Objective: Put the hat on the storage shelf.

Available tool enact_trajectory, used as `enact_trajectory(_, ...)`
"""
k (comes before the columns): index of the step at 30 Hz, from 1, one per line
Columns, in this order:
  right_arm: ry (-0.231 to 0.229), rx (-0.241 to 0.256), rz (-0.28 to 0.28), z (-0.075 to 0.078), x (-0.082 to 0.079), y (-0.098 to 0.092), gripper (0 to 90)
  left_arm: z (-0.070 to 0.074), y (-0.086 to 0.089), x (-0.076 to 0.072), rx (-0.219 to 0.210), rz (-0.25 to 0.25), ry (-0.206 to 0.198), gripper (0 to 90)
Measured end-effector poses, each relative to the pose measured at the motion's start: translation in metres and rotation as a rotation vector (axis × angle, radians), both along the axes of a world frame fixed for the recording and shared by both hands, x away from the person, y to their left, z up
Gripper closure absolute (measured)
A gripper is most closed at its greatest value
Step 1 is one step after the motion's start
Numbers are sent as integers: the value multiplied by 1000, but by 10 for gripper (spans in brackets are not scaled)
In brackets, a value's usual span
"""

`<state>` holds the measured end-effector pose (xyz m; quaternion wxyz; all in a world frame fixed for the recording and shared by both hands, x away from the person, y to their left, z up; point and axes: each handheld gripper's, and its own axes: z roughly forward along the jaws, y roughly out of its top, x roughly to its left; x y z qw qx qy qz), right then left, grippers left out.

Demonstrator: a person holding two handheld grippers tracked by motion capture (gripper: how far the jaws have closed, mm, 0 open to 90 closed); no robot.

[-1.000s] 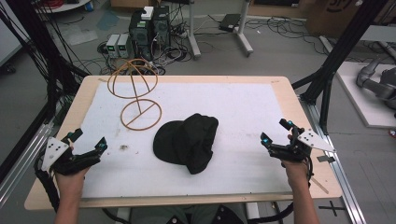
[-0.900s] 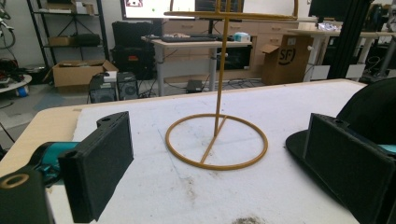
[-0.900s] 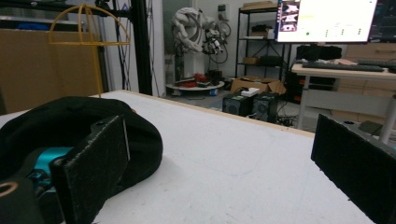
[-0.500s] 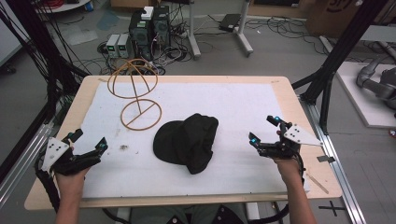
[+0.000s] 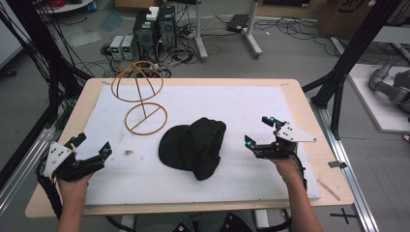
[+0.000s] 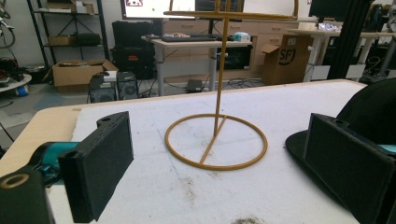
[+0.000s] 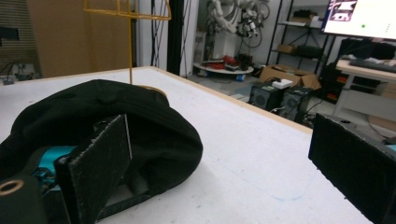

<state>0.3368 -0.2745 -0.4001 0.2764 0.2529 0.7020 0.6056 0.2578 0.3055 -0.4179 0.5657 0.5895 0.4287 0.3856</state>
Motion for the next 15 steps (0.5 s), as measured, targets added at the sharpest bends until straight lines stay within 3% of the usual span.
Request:
enact_trajectory(12,6,-33,79,5,15,16,52,0,0,0,-5,0,-2,86)
enact_trajectory(15,-1,-47,121,8,19,21,52,0,1,-1,-4,1,-1,86)
